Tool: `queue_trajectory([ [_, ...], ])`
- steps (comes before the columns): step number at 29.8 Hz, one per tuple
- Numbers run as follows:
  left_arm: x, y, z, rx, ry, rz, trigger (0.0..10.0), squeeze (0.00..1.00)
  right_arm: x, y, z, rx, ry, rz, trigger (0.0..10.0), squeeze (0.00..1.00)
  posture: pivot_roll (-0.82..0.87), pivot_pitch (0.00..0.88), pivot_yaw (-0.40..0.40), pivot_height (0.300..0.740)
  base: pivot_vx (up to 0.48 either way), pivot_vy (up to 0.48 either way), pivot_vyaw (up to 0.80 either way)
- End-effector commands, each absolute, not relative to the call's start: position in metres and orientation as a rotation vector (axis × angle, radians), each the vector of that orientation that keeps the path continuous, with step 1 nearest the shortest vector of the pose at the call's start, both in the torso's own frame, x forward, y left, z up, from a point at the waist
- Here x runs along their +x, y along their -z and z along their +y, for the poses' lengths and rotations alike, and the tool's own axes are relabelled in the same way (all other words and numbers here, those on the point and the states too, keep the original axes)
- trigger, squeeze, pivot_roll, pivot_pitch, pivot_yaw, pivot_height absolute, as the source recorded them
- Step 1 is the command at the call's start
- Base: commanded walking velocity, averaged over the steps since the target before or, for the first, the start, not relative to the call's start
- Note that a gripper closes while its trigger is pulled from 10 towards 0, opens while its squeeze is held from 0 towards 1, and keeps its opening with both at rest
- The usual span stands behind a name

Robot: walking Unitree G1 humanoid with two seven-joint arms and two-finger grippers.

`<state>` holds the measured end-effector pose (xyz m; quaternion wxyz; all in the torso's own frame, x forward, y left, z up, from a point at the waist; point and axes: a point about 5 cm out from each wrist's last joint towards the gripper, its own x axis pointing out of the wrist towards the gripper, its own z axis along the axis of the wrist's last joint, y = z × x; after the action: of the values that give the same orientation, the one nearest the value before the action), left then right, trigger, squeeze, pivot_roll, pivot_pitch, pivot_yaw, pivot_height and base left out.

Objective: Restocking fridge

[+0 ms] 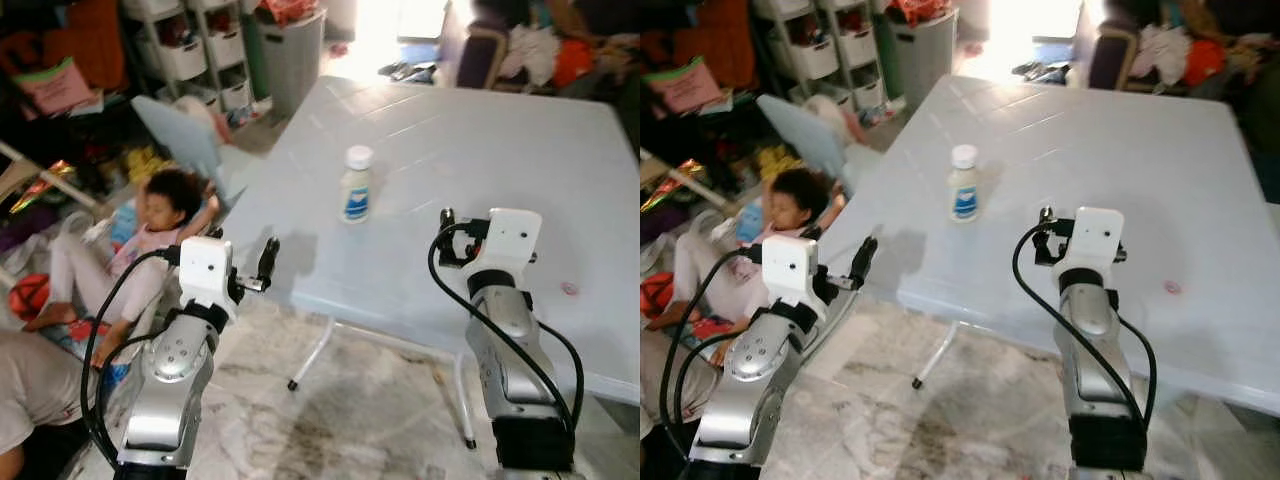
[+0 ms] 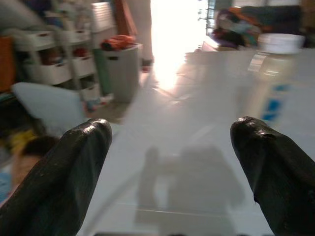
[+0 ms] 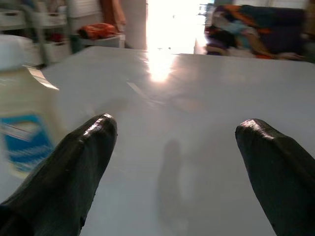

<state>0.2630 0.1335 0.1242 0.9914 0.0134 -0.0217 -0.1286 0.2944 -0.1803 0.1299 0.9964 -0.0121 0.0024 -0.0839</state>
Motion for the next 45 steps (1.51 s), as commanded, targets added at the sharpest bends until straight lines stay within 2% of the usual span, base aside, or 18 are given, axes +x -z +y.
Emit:
queue_trajectory([
  [1, 0.263, -0.125, 0.137, 0.022, 0.245, -0.039, 10.0, 0.0, 0.296, -0.139, -0.172, -0.023, 0.132, -0.025, 10.0, 0.0, -0.03, 0.002, 0.017, 0.74, 0.281, 0.255, 0.0],
  [18, 0.26, -0.129, 0.138, 0.012, 0.247, -0.061, 10.0, 0.0, 0.292, -0.134, -0.161, -0.017, 0.08, -0.005, 10.0, 0.0, -0.03, 0.002, 0.019, 0.74, 0.0, 0.0, 0.0],
  [24, 0.261, -0.128, 0.138, 0.022, 0.248, -0.057, 10.0, 0.0, 0.291, -0.128, -0.144, -0.023, -0.067, 0.028, 10.0, 0.0, -0.03, 0.008, 0.022, 0.74, 0.0, 0.0, 0.0],
  [28, 0.26, -0.128, 0.14, 0.029, 0.246, -0.053, 10.0, 0.0, 0.295, -0.128, -0.145, -0.051, -0.074, 0.024, 10.0, 0.0, -0.02, 0.01, 0.025, 0.74, 0.0, 0.0, 0.0],
  [29, 0.26, -0.128, 0.14, 0.03, 0.246, -0.052, 10.0, 0.0, 0.296, -0.129, -0.146, -0.06, -0.073, 0.021, 10.0, 0.48, -0.02, 0.01, 0.026, 0.74, 0.0, 0.0, 0.0],
  [30, 0.26, -0.127, 0.14, 0.033, 0.246, -0.05, 10.0, 0.0, 0.299, -0.13, -0.147, -0.073, -0.079, 0.01, 10.0, 1.0, -0.02, 0.01, 0.027, 0.74, 0.0, 0.0, 0.0],
  [35, 0.26, -0.127, 0.141, 0.039, 0.249, -0.046, 10.0, 0.0, 0.306, -0.134, -0.148, -0.086, -0.085, 0.001, 10.0, 1.0, -0.02, 0.014, 0.03, 0.74, 0.0, 0.0, 0.0],
  [36, 0.26, -0.126, 0.141, 0.042, 0.251, -0.042, 10.0, 0.0, 0.311, -0.135, -0.148, -0.096, -0.097, -0.003, 10.0, 0.62, -0.01, 0.016, 0.032, 0.74, 0.0, 0.0, 0.0],
  [37, 0.26, -0.126, 0.141, 0.044, 0.251, -0.041, 10.0, 0.0, 0.312, -0.136, -0.147, -0.101, -0.102, -0.004, 10.0, 0.62, -0.01, 0.017, 0.033, 0.74, 0.0, 0.0, 0.0],
  [38, 0.26, -0.126, 0.141, 0.045, 0.253, -0.041, 10.0, 0.0, 0.313, -0.137, -0.147, -0.102, -0.106, -0.005, 10.0, 0.55, -0.02, 0.018, 0.032, 0.74, 0.0, 0.0, 0.0],
  [40, 0.26, -0.127, 0.14, 0.048, 0.26, -0.044, 10.0, 0.0, 0.318, -0.14, -0.145, -0.118, -0.129, -0.017, 10.0, 0.53, -0.01, 0.021, 0.033, 0.74, 0.0, 0.0, 0.0],
  [43, 0.261, -0.128, 0.14, 0.05, 0.261, -0.049, 10.0, 0.0, 0.321, -0.141, -0.144, -0.13, -0.14, -0.027, 10.0, 0.23, -0.01, 0.02, 0.032, 0.74, 0.0, 0.0, 0.0],
  [45, 0.261, -0.129, 0.141, 0.052, 0.259, -0.05, 10.0, 0.0, 0.322, -0.142, -0.144, -0.132, -0.142, -0.03, 10.0, 0.23, -0.01, 0.018, 0.031, 0.74, 0.0, 0.0, 0.0],
])
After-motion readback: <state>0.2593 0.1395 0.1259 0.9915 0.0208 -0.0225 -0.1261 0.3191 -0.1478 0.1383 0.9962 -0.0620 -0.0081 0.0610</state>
